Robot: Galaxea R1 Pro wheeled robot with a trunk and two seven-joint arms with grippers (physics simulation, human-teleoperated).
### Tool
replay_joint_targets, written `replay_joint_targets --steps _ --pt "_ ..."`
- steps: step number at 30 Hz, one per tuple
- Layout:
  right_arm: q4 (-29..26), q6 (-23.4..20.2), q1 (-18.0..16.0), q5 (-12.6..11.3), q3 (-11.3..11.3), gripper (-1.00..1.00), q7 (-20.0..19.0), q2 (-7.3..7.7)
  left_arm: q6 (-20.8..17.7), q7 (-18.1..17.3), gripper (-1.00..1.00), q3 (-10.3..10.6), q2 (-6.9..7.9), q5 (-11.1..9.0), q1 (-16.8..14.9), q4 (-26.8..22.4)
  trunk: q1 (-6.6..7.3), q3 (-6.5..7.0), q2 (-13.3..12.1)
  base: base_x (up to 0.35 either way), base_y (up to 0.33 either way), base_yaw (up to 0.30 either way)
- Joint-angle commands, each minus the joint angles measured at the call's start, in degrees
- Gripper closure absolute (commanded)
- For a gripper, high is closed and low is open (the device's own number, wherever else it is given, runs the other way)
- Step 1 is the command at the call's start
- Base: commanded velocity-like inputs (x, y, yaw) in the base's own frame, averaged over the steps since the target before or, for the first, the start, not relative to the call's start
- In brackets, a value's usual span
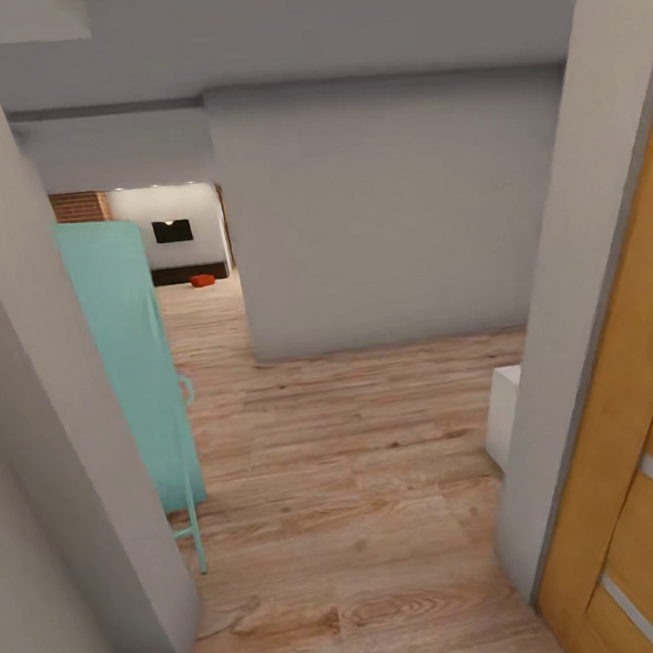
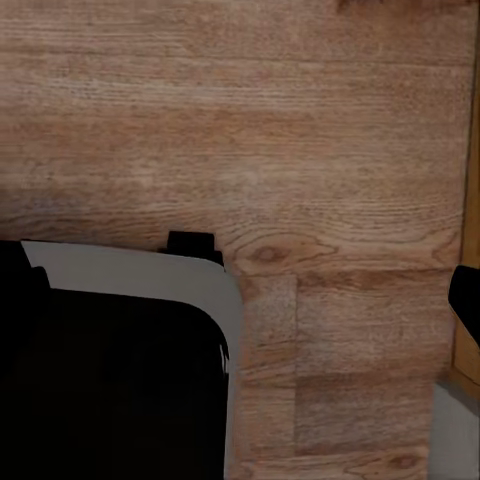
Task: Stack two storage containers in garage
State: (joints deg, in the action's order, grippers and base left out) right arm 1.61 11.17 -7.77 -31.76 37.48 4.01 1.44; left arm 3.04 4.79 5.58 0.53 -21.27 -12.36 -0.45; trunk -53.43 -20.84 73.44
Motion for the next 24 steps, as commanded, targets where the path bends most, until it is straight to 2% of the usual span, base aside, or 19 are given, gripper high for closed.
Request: replay_joint_targets --steps 1,24 --pt "0.1 0.3 -0.1 -0.4 0.5 -1.0 0.0 -0.03 0.1 0.1 -1.0 0.5 0.0 -0.4 0.0 0.0 -0.03 -0.06 0.0 0.323 0.087 0.0" --pt "0.1 0.3 -0.1 -0.3 0.6 -1.0 -0.1 -0.03 0.1 0.1 -1.0 0.5 0.0 -0.4 0.0 0.0 -0.03 -0.06 0.0 0.323 0.021 0.0"
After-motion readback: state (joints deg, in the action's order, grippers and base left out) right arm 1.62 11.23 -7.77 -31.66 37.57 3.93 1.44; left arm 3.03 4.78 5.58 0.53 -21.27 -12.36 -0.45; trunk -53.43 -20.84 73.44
